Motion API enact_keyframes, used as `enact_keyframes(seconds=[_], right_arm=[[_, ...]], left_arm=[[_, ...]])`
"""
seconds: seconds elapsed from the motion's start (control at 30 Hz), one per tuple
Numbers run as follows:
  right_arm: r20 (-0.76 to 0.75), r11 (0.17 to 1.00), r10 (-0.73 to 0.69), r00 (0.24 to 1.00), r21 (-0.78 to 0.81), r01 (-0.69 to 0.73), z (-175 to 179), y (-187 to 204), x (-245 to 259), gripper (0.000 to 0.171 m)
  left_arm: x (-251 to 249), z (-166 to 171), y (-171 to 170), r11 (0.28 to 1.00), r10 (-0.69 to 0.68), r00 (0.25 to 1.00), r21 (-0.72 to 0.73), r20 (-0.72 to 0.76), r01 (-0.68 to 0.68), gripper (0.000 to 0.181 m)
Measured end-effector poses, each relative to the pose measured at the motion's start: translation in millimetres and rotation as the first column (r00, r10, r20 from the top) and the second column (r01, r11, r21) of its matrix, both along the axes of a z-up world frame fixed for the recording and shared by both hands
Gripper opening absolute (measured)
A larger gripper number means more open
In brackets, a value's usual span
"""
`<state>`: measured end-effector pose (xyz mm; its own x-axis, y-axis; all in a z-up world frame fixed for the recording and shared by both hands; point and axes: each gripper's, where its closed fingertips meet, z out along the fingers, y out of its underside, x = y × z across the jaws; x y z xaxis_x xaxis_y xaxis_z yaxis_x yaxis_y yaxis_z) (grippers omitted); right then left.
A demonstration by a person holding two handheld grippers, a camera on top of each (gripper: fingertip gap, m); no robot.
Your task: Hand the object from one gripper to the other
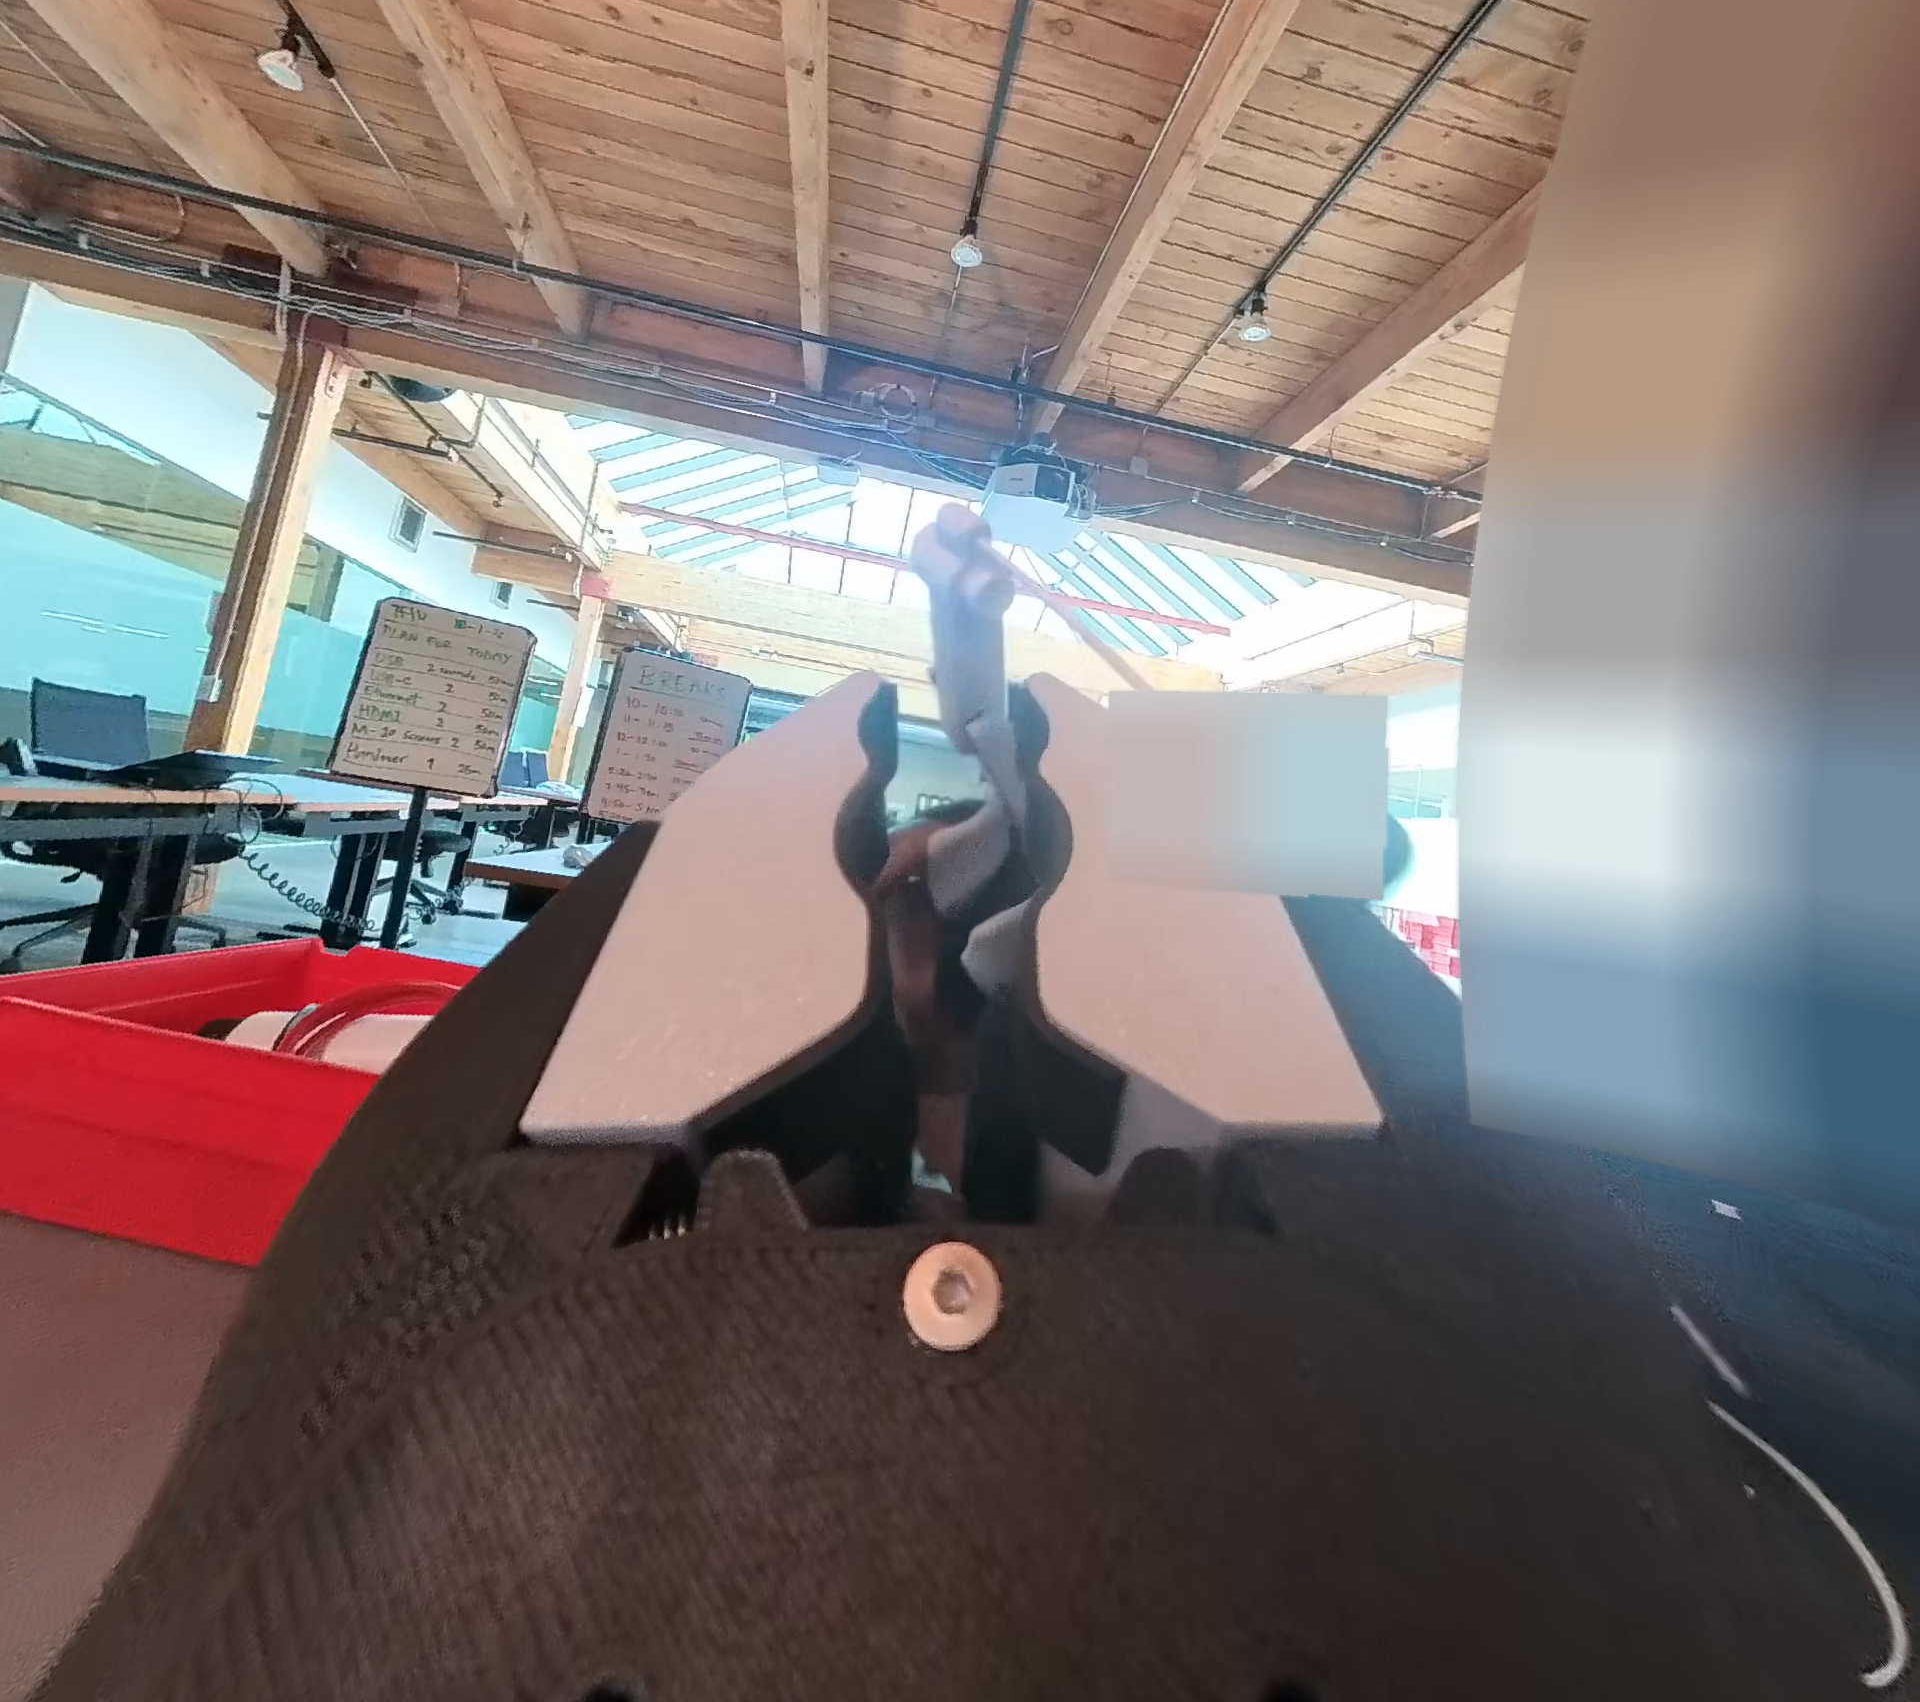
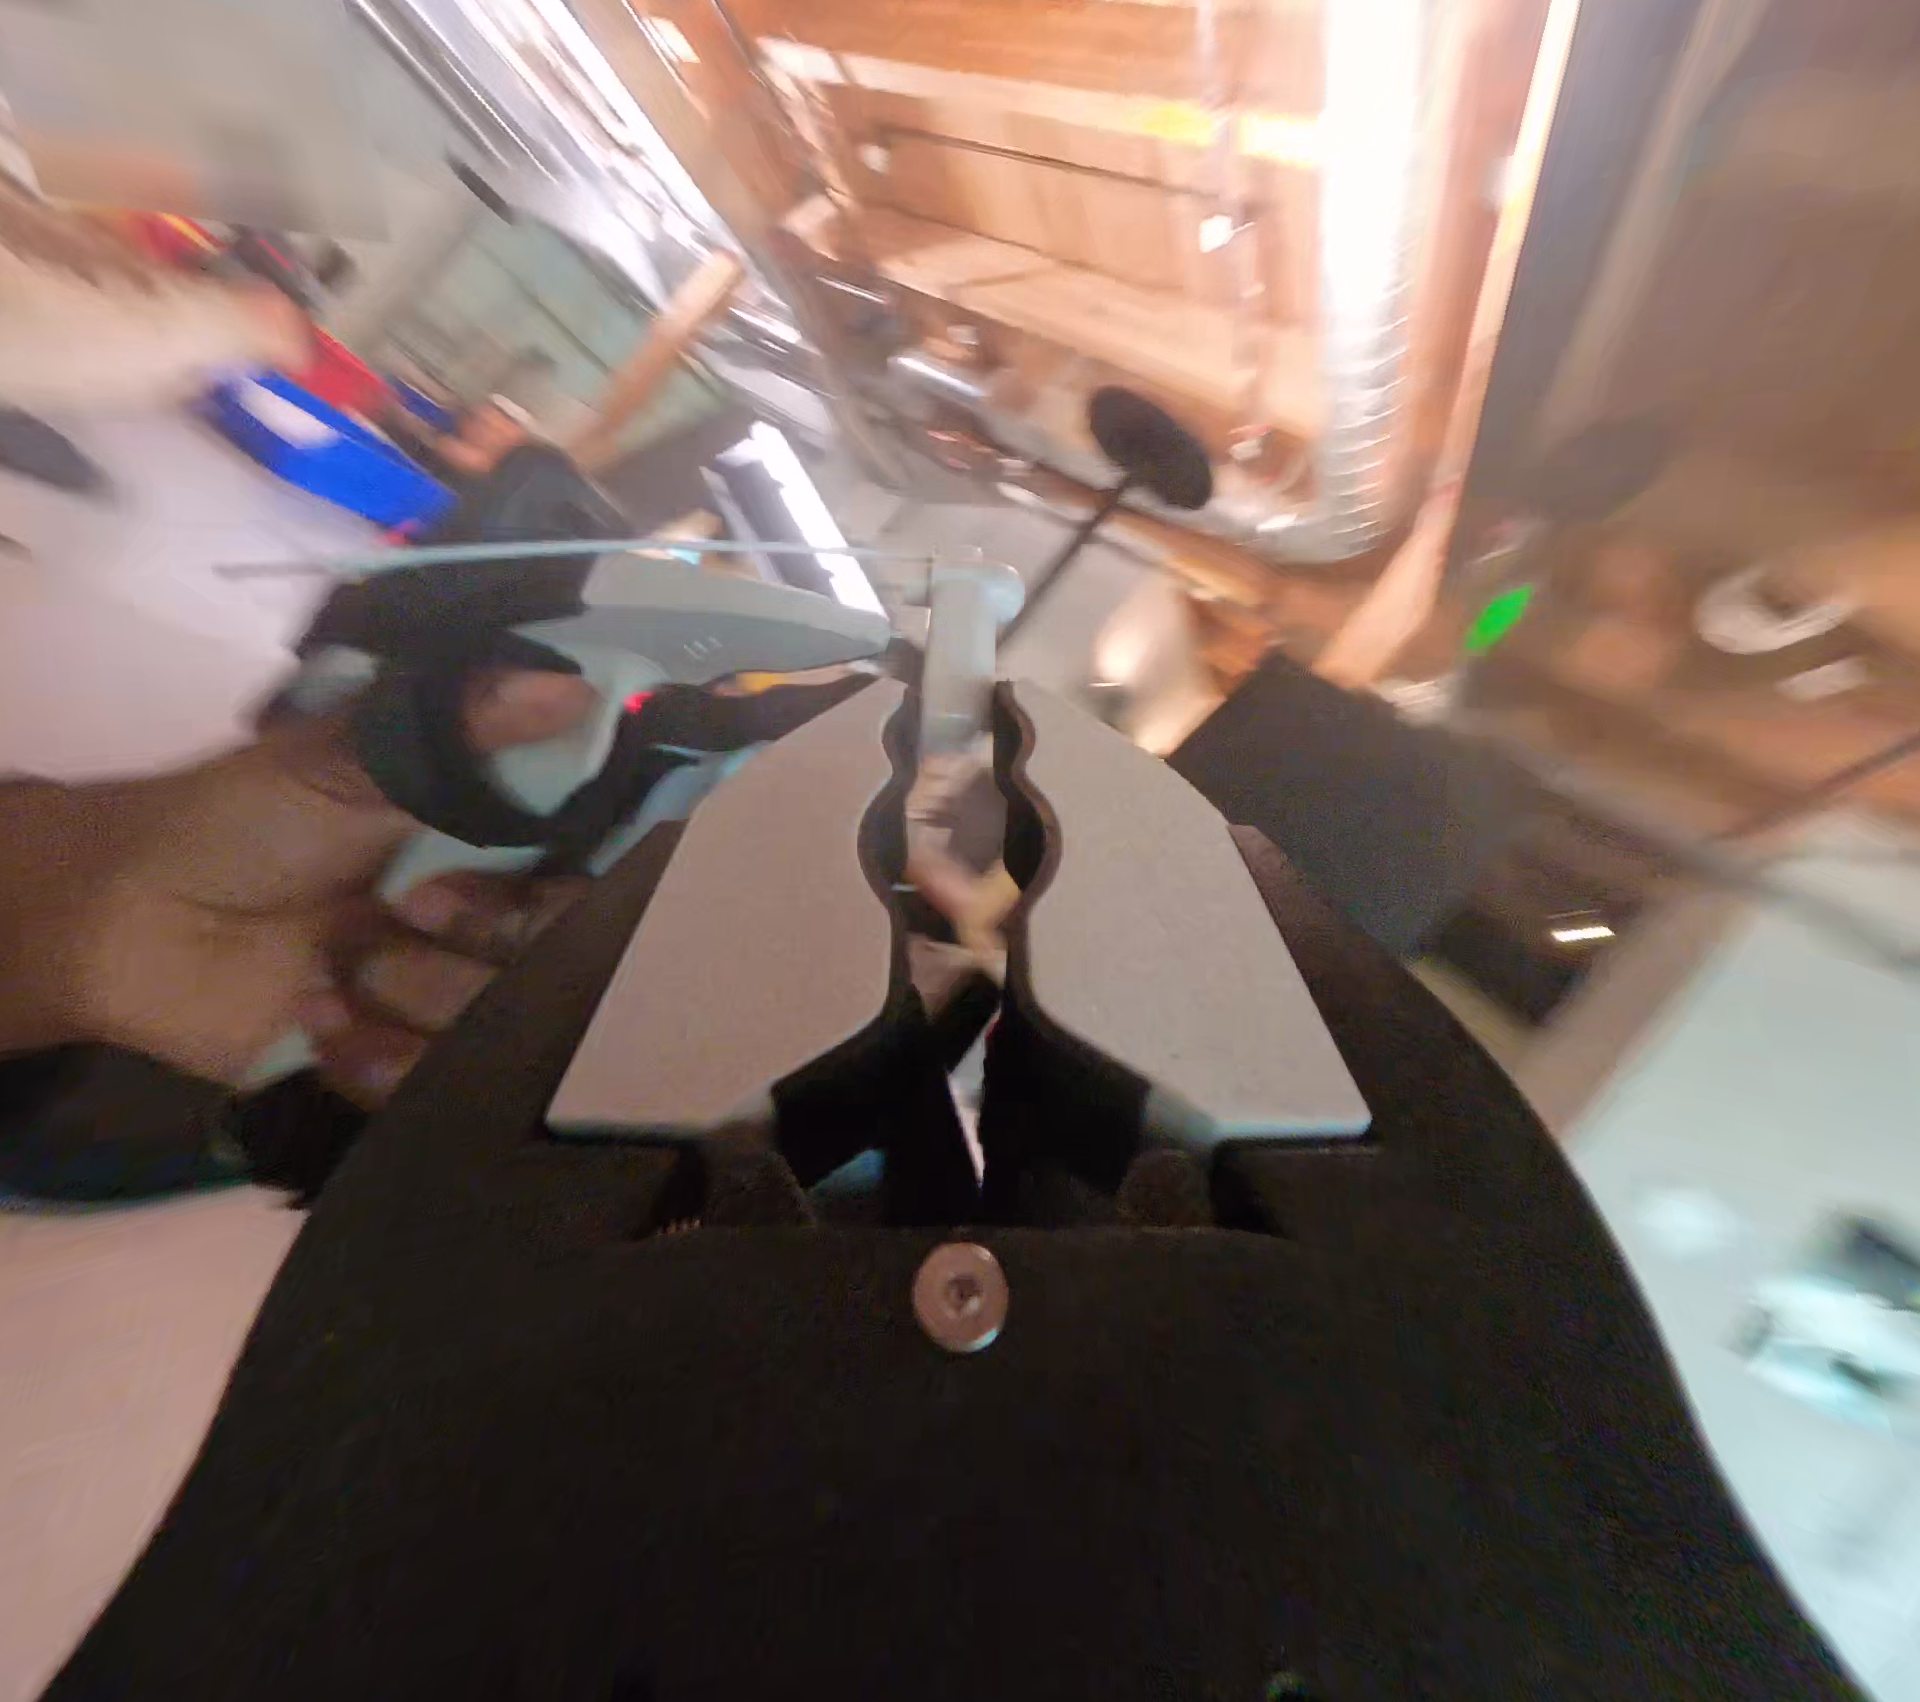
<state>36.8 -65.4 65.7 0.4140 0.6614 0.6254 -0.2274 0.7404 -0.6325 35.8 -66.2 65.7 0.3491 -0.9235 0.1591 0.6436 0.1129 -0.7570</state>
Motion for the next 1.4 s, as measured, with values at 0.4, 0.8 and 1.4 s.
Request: enact_keyframes(seconds=[0.4,0.8,1.4], right_arm=[[-0.095,0.957,-0.218,0.971,0.174,0.231,2.9,4.3,3.0,0.014],[-0.019,0.998,0.015,1.0,0.064,-0.014,-5.9,-12.7,-6.7,0.015],[-0.112,0.597,0.627,0.771,-0.565,-0.569,-4.3,-16.8,-3.9,0.011]], left_arm=[[2.1,-1.7,3.6,1.0,0.027,0.999,-0.01,0.032,-0.027,0.024],[-2.5,5.3,-8.0,0.997,-0.073,0.994,0.021,0.078,0.071,0.011],[1.2,6.4,-12.9,0.997,-0.06,0.997,0.053,0.051,0.057,0.012]])
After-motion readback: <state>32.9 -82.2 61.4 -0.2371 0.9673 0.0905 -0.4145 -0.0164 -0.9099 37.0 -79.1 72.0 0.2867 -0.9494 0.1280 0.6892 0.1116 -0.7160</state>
